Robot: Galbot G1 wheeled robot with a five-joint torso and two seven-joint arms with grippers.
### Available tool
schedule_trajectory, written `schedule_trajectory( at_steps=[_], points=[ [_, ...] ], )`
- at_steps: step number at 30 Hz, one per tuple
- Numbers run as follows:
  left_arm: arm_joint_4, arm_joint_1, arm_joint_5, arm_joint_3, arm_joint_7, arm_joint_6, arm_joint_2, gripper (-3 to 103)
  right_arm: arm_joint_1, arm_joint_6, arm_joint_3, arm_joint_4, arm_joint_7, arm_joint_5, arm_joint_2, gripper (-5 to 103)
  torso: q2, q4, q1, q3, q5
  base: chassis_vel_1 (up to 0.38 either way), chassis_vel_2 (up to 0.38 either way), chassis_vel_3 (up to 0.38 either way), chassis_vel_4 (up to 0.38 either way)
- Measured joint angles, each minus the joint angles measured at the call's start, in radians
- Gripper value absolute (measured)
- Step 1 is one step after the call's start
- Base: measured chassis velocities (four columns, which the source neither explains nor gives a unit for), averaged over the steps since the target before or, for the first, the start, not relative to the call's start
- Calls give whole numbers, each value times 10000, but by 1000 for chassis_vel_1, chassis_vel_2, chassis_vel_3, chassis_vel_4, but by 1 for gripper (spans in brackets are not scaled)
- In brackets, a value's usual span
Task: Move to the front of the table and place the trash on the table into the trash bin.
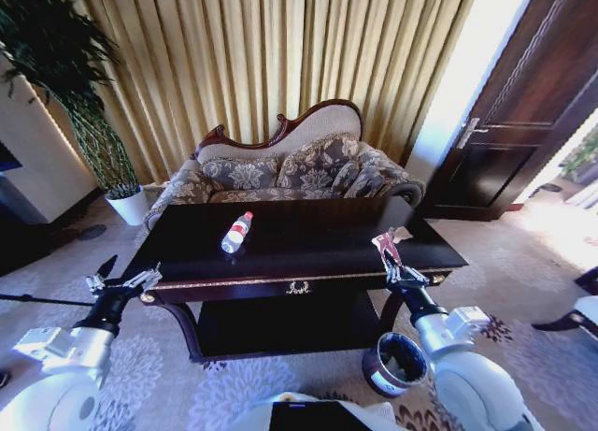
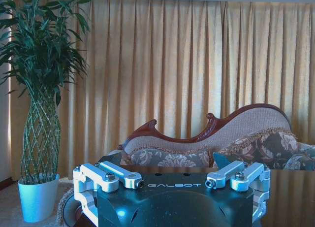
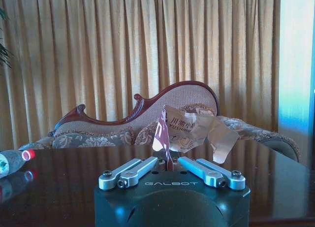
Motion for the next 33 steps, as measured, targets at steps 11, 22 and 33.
schedule_trajectory(
  at_steps=[11,22,33],
  points=[
    [112,-11,22,27,21,4,-73,100,223,189,-215,-610,-43,-150,-16,0,0,-1,-1,0,-1,86,-91,-89,85],
    [146,-5,1,-76,23,-18,-97,100,1005,336,-373,-4176,-48,-604,438,0,-2,-1,2,1,0,10,-7,-11,10],
    [124,-52,-104,-133,13,-35,-115,100,2914,-14,-1197,-8691,-16,-1121,678,0,-2,1,2,1,1,0,0,0,0]
  ],
)
